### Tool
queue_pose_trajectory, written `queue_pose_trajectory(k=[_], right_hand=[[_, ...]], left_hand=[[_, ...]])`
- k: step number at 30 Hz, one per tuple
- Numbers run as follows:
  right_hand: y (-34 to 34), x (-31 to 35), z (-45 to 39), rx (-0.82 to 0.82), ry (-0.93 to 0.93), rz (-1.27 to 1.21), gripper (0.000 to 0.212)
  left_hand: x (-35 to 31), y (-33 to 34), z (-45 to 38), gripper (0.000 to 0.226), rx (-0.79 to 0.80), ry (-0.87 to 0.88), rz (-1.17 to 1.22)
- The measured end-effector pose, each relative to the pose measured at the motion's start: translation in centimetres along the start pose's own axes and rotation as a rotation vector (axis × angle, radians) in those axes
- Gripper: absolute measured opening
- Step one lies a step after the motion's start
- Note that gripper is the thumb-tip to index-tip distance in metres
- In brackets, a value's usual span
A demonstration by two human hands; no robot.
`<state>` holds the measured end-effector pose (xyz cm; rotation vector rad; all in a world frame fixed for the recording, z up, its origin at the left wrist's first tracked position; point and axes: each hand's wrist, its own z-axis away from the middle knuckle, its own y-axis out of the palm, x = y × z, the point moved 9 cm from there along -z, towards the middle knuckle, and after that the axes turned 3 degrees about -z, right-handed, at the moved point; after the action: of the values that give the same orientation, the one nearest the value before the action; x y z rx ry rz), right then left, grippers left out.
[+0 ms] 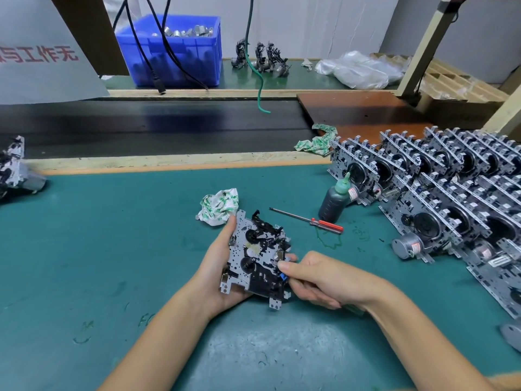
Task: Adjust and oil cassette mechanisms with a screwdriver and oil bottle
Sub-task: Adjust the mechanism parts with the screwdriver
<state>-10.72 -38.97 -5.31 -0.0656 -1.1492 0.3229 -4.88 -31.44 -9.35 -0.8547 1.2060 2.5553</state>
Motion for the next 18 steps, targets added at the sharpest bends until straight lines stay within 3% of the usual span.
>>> queue_pose_trajectory(k=[4,11,14,18], right_hand=[[-0.1,-0.4,0.1,0.023,0.038,0.037,0.063],[-0.3,0.0,0.1,-0.017,-0.051,0.041,0.072],[-1.5,0.1,0.6,-0.091,-0.099,-0.165,0.063],[-4.4,-0.5,0.8,-0.258,-0.161,-0.479,0.035]], left_hand=[[0.0,-0.1,0.1,0.068,-0.028,-0.002,-0.024],[0.1,0.4,0.8,0.073,-0.005,-0.016,-0.012],[0.1,1.2,1.5,0.08,0.06,-0.012,0.084],[-0.4,1.8,2.2,0.101,0.128,0.012,0.298]])
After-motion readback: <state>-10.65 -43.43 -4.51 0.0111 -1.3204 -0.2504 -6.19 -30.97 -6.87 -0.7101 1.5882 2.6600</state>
